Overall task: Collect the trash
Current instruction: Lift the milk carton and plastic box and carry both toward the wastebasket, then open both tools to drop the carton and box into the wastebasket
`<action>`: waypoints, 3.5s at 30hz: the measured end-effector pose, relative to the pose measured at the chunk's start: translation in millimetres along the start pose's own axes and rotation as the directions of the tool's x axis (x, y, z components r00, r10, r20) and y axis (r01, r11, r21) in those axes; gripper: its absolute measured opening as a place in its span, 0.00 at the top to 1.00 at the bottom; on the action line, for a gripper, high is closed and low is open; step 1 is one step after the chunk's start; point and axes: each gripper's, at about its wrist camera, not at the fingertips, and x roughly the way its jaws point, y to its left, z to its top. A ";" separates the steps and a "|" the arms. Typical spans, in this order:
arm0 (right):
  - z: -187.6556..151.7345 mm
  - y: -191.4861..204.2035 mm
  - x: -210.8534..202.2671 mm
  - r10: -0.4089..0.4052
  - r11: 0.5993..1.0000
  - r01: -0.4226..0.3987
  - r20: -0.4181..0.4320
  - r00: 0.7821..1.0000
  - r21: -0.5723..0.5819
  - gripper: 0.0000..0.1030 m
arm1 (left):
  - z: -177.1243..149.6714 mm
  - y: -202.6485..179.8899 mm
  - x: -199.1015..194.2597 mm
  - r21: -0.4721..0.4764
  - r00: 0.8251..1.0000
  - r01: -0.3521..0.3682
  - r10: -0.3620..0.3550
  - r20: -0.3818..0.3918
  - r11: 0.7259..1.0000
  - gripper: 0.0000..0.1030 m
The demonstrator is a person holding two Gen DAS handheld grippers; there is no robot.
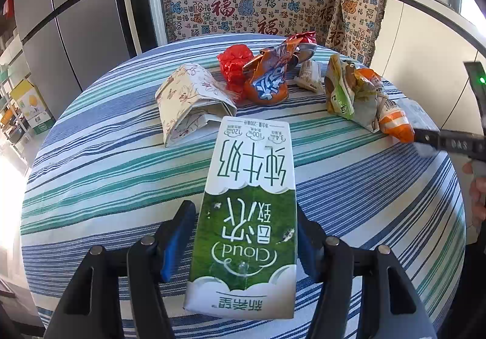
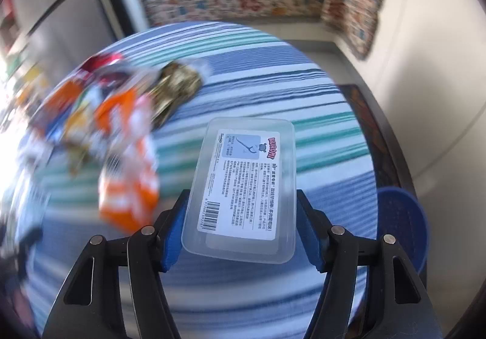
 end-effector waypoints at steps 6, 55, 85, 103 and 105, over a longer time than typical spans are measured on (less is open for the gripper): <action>-41.1 12.5 -22.4 0.015 0.993 -0.019 -0.032 0.999 -0.116 0.36 | -0.7 -0.5 -1.6 0.029 1.000 0.008 -0.008 -0.005 1.000 0.39; -18.3 -103.5 -108.2 0.032 0.996 -0.032 0.007 0.999 0.085 0.40 | 71.2 -145.7 -77.7 0.158 0.920 0.393 -0.387 -0.066 0.906 0.53; -79.1 -313.5 -87.2 -0.098 0.893 0.080 0.020 0.995 0.442 0.40 | 93.6 -421.4 53.8 0.137 0.801 0.591 -0.558 -0.216 0.795 0.53; -77.4 -325.4 -105.3 -0.084 0.859 0.012 0.118 0.990 0.512 0.16 | 92.7 -450.7 86.3 0.097 0.790 0.604 -0.579 -0.202 0.791 0.30; -77.0 -323.6 -108.9 -0.103 0.863 0.027 0.124 0.987 0.504 0.16 | 96.6 -451.3 81.5 0.095 0.790 0.606 -0.583 -0.191 0.790 0.30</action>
